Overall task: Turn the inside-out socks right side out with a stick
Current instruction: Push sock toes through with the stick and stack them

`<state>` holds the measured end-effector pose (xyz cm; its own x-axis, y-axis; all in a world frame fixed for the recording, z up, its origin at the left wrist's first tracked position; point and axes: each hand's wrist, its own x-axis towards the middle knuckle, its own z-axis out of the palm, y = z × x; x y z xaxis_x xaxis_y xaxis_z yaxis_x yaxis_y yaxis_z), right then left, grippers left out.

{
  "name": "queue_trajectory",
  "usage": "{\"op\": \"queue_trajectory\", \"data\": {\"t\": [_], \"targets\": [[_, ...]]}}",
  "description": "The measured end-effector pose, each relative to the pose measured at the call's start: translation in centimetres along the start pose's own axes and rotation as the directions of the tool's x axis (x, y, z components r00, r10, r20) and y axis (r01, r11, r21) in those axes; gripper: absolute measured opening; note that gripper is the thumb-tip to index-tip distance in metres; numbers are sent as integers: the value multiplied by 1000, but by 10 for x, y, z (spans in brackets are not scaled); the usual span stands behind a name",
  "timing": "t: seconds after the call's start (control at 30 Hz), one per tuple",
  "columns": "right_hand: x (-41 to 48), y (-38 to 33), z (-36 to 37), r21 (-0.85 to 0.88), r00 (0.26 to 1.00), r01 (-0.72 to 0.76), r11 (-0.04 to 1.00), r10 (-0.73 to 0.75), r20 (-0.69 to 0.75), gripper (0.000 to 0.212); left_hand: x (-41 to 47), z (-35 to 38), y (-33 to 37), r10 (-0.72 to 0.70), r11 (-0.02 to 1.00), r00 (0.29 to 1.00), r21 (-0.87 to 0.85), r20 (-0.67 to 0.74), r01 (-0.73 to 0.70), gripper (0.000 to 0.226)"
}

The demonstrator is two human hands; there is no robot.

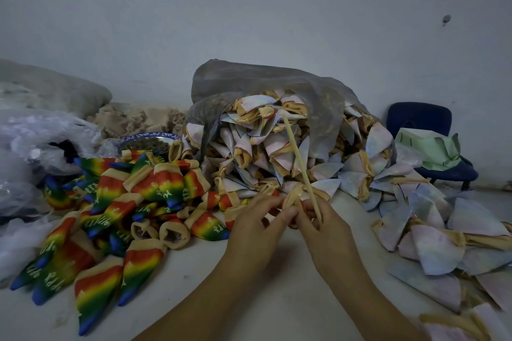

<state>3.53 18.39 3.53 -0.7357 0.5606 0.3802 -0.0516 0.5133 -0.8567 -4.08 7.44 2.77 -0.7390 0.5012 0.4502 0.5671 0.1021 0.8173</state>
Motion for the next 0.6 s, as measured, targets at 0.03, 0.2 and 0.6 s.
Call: {"op": "queue_trajectory", "data": {"t": [0.03,0.2,0.6], "targets": [[0,1,-1,-19,1000,19,1000,-19,-11,8,0,0,0,-16,999,1000,-32,-10,16,16],[2,3,-3,-80,997,78,994,-80,-21,12,4,-4,0,-307,899,952,-321,21,297,14],[2,4,9,-116,999,-16,993,12,-38,19,4,-4,16,-315,214,819,-805,479,553,19]]}}
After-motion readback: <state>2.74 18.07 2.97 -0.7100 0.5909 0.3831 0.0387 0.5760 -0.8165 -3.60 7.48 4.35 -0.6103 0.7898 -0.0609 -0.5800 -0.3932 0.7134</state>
